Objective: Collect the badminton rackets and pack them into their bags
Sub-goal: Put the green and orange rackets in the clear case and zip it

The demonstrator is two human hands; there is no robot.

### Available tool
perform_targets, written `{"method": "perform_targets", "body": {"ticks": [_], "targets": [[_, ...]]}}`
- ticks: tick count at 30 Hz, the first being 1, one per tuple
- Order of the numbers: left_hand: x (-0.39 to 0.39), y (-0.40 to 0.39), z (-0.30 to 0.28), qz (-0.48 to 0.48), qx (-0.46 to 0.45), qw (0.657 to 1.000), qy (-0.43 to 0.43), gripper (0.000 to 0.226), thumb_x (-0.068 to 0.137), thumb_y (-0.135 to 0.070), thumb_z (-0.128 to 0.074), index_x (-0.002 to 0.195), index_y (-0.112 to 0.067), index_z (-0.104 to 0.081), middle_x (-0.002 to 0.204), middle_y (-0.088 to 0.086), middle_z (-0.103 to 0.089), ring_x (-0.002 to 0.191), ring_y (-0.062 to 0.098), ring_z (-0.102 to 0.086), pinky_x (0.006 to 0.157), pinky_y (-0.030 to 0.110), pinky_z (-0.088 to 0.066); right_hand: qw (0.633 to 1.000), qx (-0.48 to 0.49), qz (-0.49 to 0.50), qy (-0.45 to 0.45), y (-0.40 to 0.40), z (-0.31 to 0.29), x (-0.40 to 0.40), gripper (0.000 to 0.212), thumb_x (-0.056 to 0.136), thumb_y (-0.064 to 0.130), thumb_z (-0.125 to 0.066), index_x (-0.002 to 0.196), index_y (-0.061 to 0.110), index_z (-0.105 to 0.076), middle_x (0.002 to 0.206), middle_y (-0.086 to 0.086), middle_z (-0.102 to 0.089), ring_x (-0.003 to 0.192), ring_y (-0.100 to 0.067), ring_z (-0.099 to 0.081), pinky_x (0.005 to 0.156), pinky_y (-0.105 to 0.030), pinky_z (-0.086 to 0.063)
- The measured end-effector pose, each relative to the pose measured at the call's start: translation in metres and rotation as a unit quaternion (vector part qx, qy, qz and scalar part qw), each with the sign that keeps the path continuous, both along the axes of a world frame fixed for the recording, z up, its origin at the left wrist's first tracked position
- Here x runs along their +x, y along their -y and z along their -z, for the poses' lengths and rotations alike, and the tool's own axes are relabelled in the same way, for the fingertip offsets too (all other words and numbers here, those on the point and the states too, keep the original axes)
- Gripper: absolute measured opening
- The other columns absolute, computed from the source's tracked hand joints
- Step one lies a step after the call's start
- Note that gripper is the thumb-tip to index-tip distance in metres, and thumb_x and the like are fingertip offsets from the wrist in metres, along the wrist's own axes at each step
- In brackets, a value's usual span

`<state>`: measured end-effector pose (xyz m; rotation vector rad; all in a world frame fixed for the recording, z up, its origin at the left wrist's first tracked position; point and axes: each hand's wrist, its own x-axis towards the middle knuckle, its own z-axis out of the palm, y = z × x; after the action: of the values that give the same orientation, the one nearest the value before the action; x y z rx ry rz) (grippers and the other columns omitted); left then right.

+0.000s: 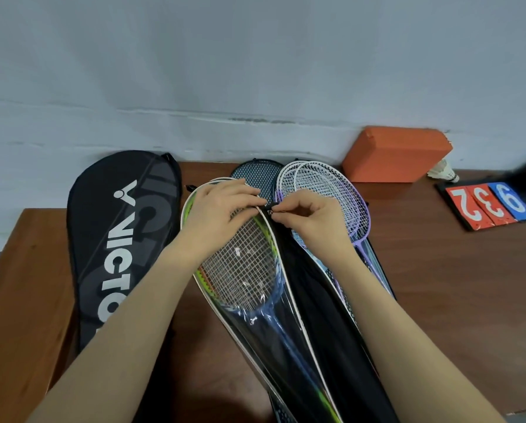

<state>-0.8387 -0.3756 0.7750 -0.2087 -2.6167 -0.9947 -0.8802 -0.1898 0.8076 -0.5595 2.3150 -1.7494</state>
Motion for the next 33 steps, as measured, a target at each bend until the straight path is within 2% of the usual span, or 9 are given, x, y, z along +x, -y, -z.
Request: {"method": "perform_targets", "body": {"ticks": [6,9,11,14,18,23,25,28,33], "targets": [[-0.004,0.003,0.006,0.039,0.023,0.998,0.041,0.023,0.082,-0.020,-0.067,0.106,-0.023,-0.070,0.115,-0.003,-0.065,0.124,0.019,-0.048,0.104,0.047,-0.038,0.998,0.050,0.041,-0.012,0.001,0.011,0.002,0.015,0.073,0.003,-0.074,0.076,0.017,-0.072,0.077,-0.004,-0.069,0.073,-0.021,-0.065,0.075,-0.039,-0.055],[-0.003,-0.003,0.014,0.021,-0.006,0.999,0.027,0.021,0.082,-0.020,-0.068,0.102,-0.020,-0.071,0.111,-0.002,-0.067,0.122,0.021,-0.051,0.101,0.050,-0.041,0.976,0.175,0.015,-0.128,-0.003,0.018,0.002,0.005,0.078,0.012,-0.072,0.081,0.015,-0.072,0.078,0.003,-0.068,0.073,-0.014,-0.062,0.070,-0.034,-0.052],[0.000,-0.008,0.019,-0.019,0.033,0.999,0.018,0.019,0.083,-0.022,-0.066,0.101,-0.021,-0.071,0.109,-0.006,-0.067,0.122,0.017,-0.049,0.101,0.050,-0.040,0.954,0.234,-0.009,-0.187,-0.010,0.020,0.003,0.002,0.079,0.013,-0.071,0.081,0.013,-0.070,0.079,0.003,-0.067,0.074,-0.015,-0.061,0.070,-0.039,-0.051],[0.000,-0.009,0.022,-0.060,0.089,0.994,0.026,0.019,0.085,-0.023,-0.063,0.103,-0.023,-0.070,0.112,-0.011,-0.063,0.125,0.009,-0.044,0.106,0.048,-0.036,0.956,0.240,-0.027,-0.167,-0.028,0.021,0.006,0.003,0.078,0.013,-0.072,0.077,0.013,-0.069,0.078,0.003,-0.067,0.076,-0.016,-0.061,0.070,-0.040,-0.051],[-0.001,-0.011,0.022,-0.107,0.076,0.991,0.033,0.021,0.087,-0.024,-0.062,0.106,-0.022,-0.069,0.118,-0.006,-0.064,0.127,0.011,-0.043,0.109,0.046,-0.032,0.960,0.257,-0.059,-0.088,-0.066,0.029,0.013,0.007,0.080,0.011,-0.071,0.076,0.017,-0.068,0.075,0.007,-0.064,0.073,-0.012,-0.059,0.071,-0.036,-0.050],[-0.003,-0.016,0.025,-0.133,0.061,0.987,0.064,0.023,0.088,-0.024,-0.059,0.110,-0.020,-0.067,0.122,-0.003,-0.062,0.129,0.014,-0.040,0.110,0.045,-0.029,0.934,0.331,-0.071,-0.116,-0.086,0.057,0.036,0.014,0.088,0.013,-0.057,0.082,0.022,-0.049,0.078,-0.001,-0.065,0.069,-0.027,-0.058,0.061,-0.041,-0.049],[-0.004,-0.020,0.020,-0.133,0.024,0.988,0.077,0.025,0.090,-0.025,-0.057,0.113,-0.020,-0.065,0.126,-0.002,-0.060,0.131,0.017,-0.039,0.110,0.048,-0.028,0.923,0.341,-0.049,-0.172,-0.085,0.061,0.040,0.004,0.089,0.013,-0.054,0.089,0.017,-0.057,0.078,-0.002,-0.066,0.066,-0.030,-0.059,0.059,-0.036,-0.045],[0.008,-0.035,0.014,-0.115,-0.076,0.987,0.081,0.032,0.093,-0.027,-0.051,0.124,-0.022,-0.057,0.138,-0.001,-0.049,0.135,0.020,-0.032,0.113,0.048,-0.019,0.892,0.372,-0.023,-0.256,-0.082,0.065,0.039,0.017,0.083,0.013,-0.055,0.092,0.016,-0.070,0.082,0.000,-0.073,0.070,-0.025,-0.067,0.066,-0.030,-0.041],[0.036,-0.080,0.025,0.042,-0.215,0.975,0.045,0.037,0.093,-0.028,-0.052,0.130,-0.028,-0.052,0.144,-0.005,-0.042,0.139,0.021,-0.025,0.109,0.047,-0.012,0.890,0.339,0.029,-0.302,-0.084,0.064,0.044,0.013,0.078,0.015,-0.060,0.080,0.019,-0.072,0.072,0.006,-0.071,0.063,-0.015,-0.066,0.065,-0.023,-0.030]]}}
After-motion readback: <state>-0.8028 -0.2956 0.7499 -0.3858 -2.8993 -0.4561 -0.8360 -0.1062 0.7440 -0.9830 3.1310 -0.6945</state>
